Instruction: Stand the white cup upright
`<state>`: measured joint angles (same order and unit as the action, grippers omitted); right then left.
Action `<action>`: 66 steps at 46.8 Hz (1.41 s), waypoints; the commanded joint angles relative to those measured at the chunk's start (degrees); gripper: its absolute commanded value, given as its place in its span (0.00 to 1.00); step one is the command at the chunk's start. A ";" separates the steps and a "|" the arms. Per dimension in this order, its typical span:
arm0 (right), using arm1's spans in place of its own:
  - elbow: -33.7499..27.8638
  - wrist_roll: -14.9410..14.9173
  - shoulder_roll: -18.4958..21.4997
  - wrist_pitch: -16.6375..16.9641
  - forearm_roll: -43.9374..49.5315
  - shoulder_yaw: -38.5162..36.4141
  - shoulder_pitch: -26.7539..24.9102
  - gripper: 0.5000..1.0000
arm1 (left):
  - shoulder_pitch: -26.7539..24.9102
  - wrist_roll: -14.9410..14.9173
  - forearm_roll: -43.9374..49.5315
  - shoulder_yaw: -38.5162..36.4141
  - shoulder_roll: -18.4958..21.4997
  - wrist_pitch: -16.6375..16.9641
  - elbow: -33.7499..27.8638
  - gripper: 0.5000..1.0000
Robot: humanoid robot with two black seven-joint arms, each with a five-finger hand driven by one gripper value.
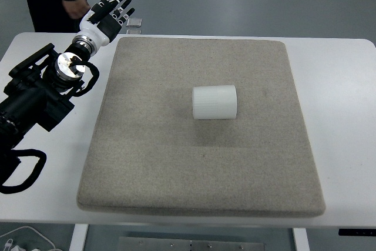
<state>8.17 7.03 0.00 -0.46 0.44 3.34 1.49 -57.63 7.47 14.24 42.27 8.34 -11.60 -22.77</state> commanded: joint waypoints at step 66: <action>0.00 0.00 0.00 0.02 0.00 0.00 0.00 0.86 | -6.36 -1.23 -34.44 -2.28 5.45 -6.15 -12.56 0.99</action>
<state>8.17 7.04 0.00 -0.47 0.44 3.34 1.49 -63.64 6.52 -16.14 40.59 13.04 -17.82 -31.79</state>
